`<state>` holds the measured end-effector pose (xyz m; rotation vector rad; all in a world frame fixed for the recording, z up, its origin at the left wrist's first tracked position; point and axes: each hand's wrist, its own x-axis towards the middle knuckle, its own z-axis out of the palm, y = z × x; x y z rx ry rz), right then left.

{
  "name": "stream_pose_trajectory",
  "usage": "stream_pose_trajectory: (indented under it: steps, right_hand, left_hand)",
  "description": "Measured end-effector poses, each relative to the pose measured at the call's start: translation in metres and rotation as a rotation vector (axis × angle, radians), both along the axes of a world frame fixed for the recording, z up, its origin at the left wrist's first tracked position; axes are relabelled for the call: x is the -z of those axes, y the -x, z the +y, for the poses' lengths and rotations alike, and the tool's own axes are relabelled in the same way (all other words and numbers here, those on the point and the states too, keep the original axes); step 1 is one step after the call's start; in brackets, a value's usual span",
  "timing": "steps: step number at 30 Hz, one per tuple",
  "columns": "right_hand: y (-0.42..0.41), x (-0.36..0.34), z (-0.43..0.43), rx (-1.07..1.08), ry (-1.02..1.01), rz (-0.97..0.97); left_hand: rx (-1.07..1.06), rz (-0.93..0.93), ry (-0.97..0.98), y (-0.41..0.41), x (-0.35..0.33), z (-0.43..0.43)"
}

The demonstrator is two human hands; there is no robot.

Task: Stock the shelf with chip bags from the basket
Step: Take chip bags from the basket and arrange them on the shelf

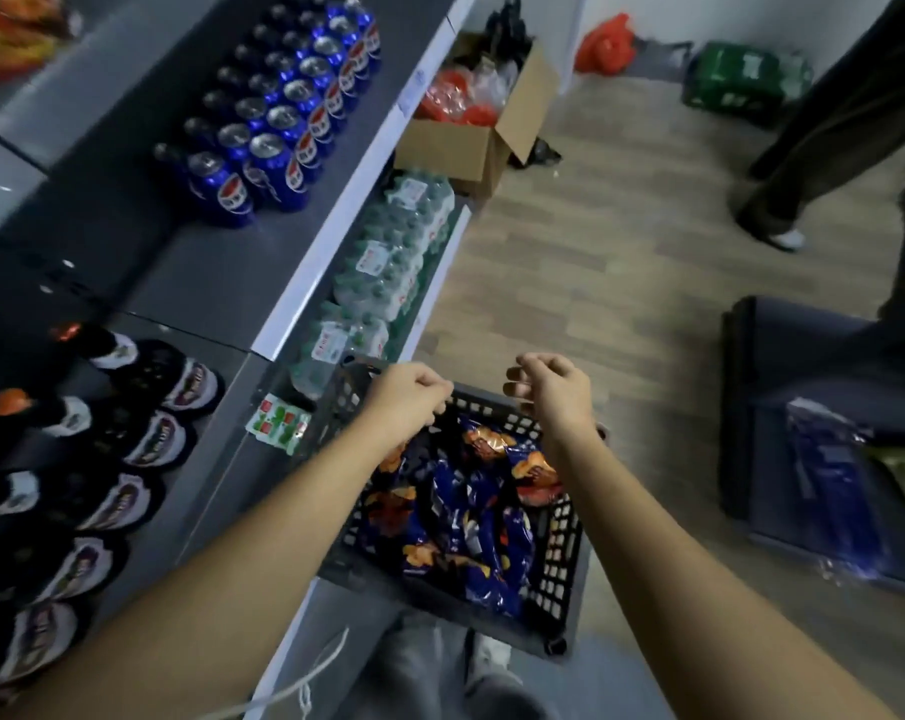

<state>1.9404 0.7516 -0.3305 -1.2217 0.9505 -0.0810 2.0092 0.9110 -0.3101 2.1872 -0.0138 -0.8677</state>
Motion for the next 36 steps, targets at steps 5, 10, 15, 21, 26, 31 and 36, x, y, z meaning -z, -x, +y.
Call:
stream_pose_trajectory:
  steps: [5, 10, 15, 21, 26, 31, 36]
  right_hand:
    - [0.038, 0.075, -0.006, 0.125, -0.077, 0.175]
    - [0.066, 0.118, -0.004, 0.255, -0.170, 0.280]
    - [0.089, 0.154, -0.001, 0.319, -0.187, 0.351]
    - [0.099, 0.188, 0.008, 0.336, -0.202, 0.399]
    - [0.105, 0.194, 0.014, 0.350, -0.209, 0.400]
    - [0.103, 0.189, 0.012, 0.401, -0.190, 0.408]
    - [0.087, 0.164, 0.000, 0.481, -0.399, 0.303]
  left_hand:
    - [0.016, 0.260, -0.051, 0.016, 0.088, -0.005]
    - [-0.090, 0.551, -0.042, 0.032, 0.152, -0.022]
    - [-0.142, 0.744, -0.004, 0.038, 0.200, -0.053]
    - [-0.078, 0.576, 0.014, 0.045, 0.233, -0.088]
    - [0.026, 0.628, 0.024, 0.043, 0.248, -0.091]
    - [-0.002, 0.554, 0.132, 0.045, 0.230, -0.077]
    - [0.001, 0.401, 0.279, 0.041, 0.191, -0.056]
